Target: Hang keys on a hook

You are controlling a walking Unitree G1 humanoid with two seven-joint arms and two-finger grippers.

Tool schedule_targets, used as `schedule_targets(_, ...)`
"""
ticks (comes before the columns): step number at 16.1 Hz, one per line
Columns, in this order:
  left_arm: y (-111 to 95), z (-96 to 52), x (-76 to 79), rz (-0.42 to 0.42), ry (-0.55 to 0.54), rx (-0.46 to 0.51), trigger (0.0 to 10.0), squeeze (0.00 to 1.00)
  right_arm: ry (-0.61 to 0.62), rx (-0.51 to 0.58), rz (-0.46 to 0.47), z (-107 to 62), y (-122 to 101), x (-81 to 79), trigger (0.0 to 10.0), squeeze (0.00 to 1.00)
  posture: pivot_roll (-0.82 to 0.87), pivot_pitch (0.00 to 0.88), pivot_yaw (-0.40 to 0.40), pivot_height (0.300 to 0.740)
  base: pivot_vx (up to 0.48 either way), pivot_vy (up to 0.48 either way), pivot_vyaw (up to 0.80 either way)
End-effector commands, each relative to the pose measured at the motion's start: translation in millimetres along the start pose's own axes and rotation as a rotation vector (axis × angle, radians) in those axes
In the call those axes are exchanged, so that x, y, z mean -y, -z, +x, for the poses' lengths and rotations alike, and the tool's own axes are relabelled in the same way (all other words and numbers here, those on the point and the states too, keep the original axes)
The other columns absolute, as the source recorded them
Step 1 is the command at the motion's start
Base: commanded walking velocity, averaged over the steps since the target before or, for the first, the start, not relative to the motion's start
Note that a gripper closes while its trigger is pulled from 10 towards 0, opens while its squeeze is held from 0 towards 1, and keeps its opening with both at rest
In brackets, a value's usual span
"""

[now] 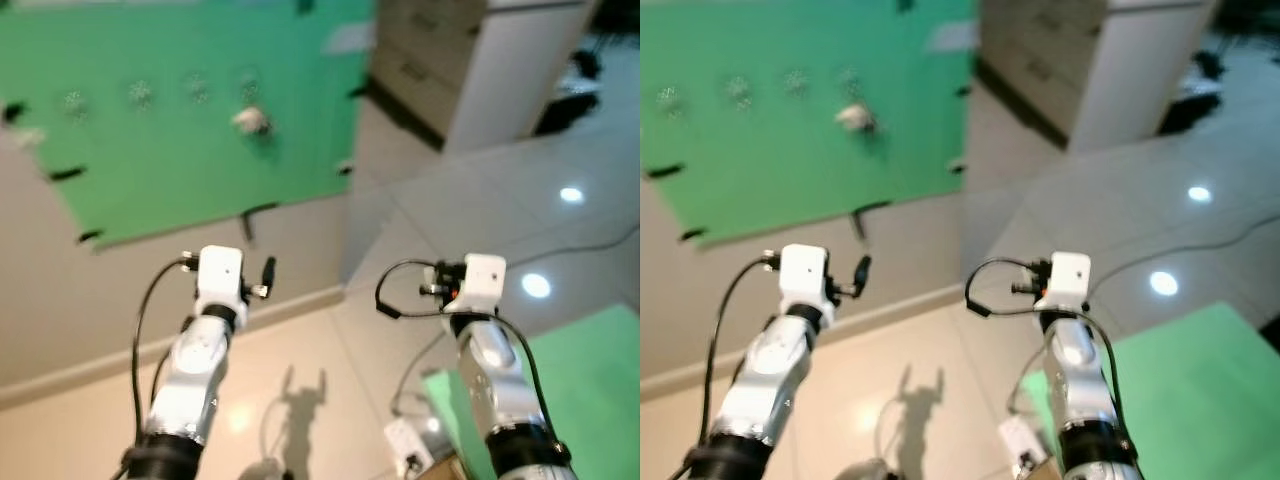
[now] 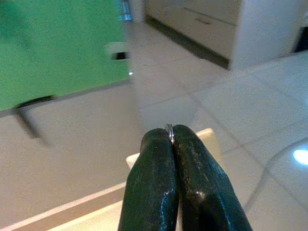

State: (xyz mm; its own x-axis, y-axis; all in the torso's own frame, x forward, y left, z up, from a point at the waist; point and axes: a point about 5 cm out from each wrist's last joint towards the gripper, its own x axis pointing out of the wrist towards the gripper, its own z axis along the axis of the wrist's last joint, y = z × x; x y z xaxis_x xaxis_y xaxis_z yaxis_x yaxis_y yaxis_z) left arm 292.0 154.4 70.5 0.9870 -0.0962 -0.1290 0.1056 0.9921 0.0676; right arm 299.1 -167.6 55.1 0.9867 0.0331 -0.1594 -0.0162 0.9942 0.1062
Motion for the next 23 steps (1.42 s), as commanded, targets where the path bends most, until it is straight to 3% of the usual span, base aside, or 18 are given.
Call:
schedule_targets(1, -3.3, 0.4, 4.9, 0.008, 0.011, 0.010, 10.0, 0.00, 0.001, 0.009, -0.001, -0.2, -1.0, 3.5, 10.0, 0.00, -0.01, 0.000, 0.018, 0.740, -0.244, 0.416, 0.73)
schedule_targets(7, -5.4, 1.9, 9.1, 0.037, 0.032, 0.011, 10.0, 0.00, -0.091, -0.003, -0.011, -0.3, -3.9, 3.9, 10.0, 0.00, -0.02, 0.000, 0.028, 0.740, -0.092, 0.131, 0.72)
schedule_targets(12, -5.5, 4.0, 13.0, 0.053, -0.011, 0.009, 10.0, 0.00, -0.168, 0.029, -0.043, 3.6, -21.3, 15.0, 10.0, 0.00, -0.03, 0.000, 0.018, 0.740, 0.000, 0.000, 0.68)
schedule_targets(18, -3.9, 2.4, 11.8, 0.072, -0.028, 0.009, 10.0, 0.00, -0.250, 0.014, 0.077, -1.0, -13.8, -2.3, 10.0, 0.02, -0.02, 0.000, 0.011, 0.740, 0.000, 0.000, 0.64)
schedule_targets(23, -6.2, 2.7, 15.7, 0.105, -0.008, 0.009, 10.0, 0.00, -0.272, 0.021, 0.094, -0.6, -18.8, -0.4, 10.0, 0.02, -0.02, 0.000, 0.003, 0.740, 0.000, 0.000, 0.63)
